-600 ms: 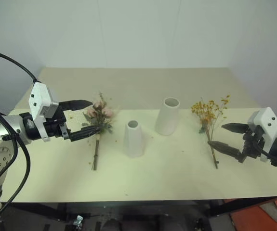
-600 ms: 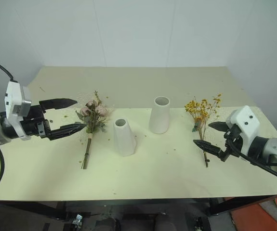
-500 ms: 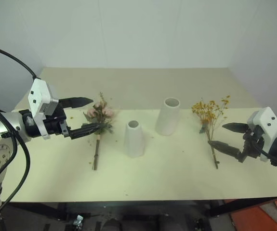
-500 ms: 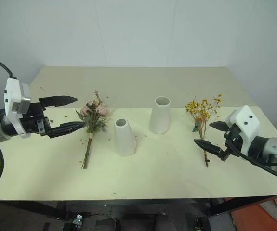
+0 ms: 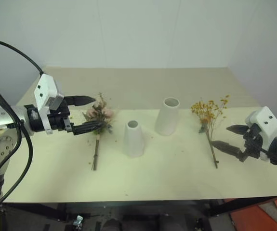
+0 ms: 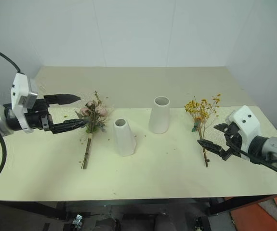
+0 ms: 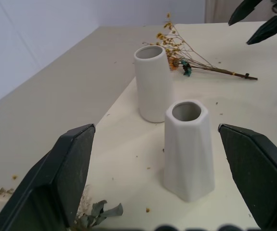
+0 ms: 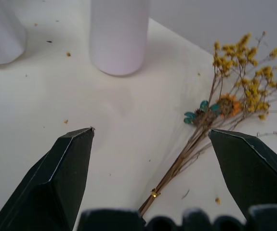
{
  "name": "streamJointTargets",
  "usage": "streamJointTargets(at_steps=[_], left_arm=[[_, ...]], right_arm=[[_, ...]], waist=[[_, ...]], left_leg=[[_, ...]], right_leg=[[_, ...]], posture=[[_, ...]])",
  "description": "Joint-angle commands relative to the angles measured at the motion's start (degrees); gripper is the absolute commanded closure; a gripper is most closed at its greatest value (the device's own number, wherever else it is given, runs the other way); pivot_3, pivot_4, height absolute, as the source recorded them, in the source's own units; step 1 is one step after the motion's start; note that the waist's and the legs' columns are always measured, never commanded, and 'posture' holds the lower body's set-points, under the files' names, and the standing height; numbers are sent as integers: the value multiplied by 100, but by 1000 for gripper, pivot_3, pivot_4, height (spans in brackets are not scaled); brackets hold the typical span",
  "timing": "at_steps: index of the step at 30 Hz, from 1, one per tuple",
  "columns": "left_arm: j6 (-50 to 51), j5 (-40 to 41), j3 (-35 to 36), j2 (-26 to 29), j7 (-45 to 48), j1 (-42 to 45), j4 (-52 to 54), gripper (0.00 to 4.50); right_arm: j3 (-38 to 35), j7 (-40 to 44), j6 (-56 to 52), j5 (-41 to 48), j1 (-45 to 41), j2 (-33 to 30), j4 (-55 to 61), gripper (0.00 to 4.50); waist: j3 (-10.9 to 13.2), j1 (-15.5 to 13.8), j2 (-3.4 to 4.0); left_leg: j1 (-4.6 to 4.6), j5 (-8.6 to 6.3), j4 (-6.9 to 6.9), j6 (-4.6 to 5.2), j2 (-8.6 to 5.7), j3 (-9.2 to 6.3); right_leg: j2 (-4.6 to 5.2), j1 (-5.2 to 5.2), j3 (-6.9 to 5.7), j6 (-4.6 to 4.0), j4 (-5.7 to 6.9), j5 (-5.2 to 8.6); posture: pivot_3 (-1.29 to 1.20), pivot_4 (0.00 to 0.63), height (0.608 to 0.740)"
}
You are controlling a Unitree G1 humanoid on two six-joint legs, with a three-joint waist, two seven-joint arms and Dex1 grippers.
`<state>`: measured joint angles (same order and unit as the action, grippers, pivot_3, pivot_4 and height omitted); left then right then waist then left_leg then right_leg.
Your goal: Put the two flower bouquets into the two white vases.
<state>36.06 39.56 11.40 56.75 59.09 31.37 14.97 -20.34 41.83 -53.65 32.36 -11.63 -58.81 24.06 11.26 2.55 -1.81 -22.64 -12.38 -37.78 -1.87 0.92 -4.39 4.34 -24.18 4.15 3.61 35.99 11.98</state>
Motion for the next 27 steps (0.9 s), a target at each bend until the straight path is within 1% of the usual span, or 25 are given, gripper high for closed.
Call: streamJointTargets(at_steps=[1, 3, 6, 11, 13, 16, 19, 23, 27], left_arm=[[-41, -32, -438, -213, 223, 736, -82, 31], [-87, -150, -769, -378, 381, 1134, -203, 31], [-320, -450, -1228, -733, 577, 1679, -502, 31], [-552, -827, -1653, -1314, 722, 2218, -982, 31], [-648, -958, -1729, -1473, 771, 2299, -1132, 31], [-866, -1112, -1763, -1659, 851, 2347, -1301, 31], [-934, -1176, -1732, -1745, 901, 2351, -1376, 31], [-1098, -1300, -1688, -1820, 863, 2254, -1394, 31], [-1101, -1344, -1594, -1781, 800, 2104, -1266, 31]], right_arm=[[538, -536, -990, -87, -819, -41, -391, 0], [861, -765, -1372, -161, -1257, 78, -616, 0], [1288, -1077, -1530, -369, -1715, 363, -852, 0], [1763, -1599, -1817, -799, -2272, 875, -1502, 0], [1791, -1789, -1884, -943, -2470, 1078, -1799, 0], [1953, -1916, -1821, -1189, -2623, 1208, -2135, 0], [2076, -1881, -1708, -1341, -2822, 1283, -2526, 0], [2216, -1877, -1373, -1617, -3202, 1453, -3386, 0], [2511, -1572, -1033, -1841, -3559, 1581, -4236, 0]], waist=[[0, -6, 0], [0, -7, -1], [0, -10, 0], [0, -4, 0], [0, 1, 0], [0, 4, 0], [1, 5, 0], [1, 11, 0], [1, 18, 1]], left_leg=[[5, 0, -2, 0, -1, 0], [-2, 1, -3, 0, -2, -1], [-10, 0, 0, 0, -3, -1], [-27, 0, -1, 0, -8, -3], [-27, 1, -2, 0, -8, -3], [-24, 1, -2, 1, -7, -3], [-27, 1, -2, 1, -8, -4], [-24, 1, -2, 1, -8, -4], [-25, 1, -2, 1, -8, -4]], right_leg=[[0, 5, 0, 0, 3, 0], [1, 0, 0, 0, 2, -3], [0, -6, 0, 0, -3, -2], [4, -16, 0, 2, -12, -5], [4, -17, 0, 2, -9, -6], [3, -19, 0, 2, -5, -6], [3, -19, 0, -7, -7, -11], [3, -18, 0, -12, -6, -16], [3, -18, 0, -13, -7, -16]], posture=[[0, 150, 740], [0, 150, 740], [0, 150, 740], [0, 150, 740], [0, 150, 740], [0, 150, 740], [0, 150, 740], [0, 150, 740], [0, 150, 740]])
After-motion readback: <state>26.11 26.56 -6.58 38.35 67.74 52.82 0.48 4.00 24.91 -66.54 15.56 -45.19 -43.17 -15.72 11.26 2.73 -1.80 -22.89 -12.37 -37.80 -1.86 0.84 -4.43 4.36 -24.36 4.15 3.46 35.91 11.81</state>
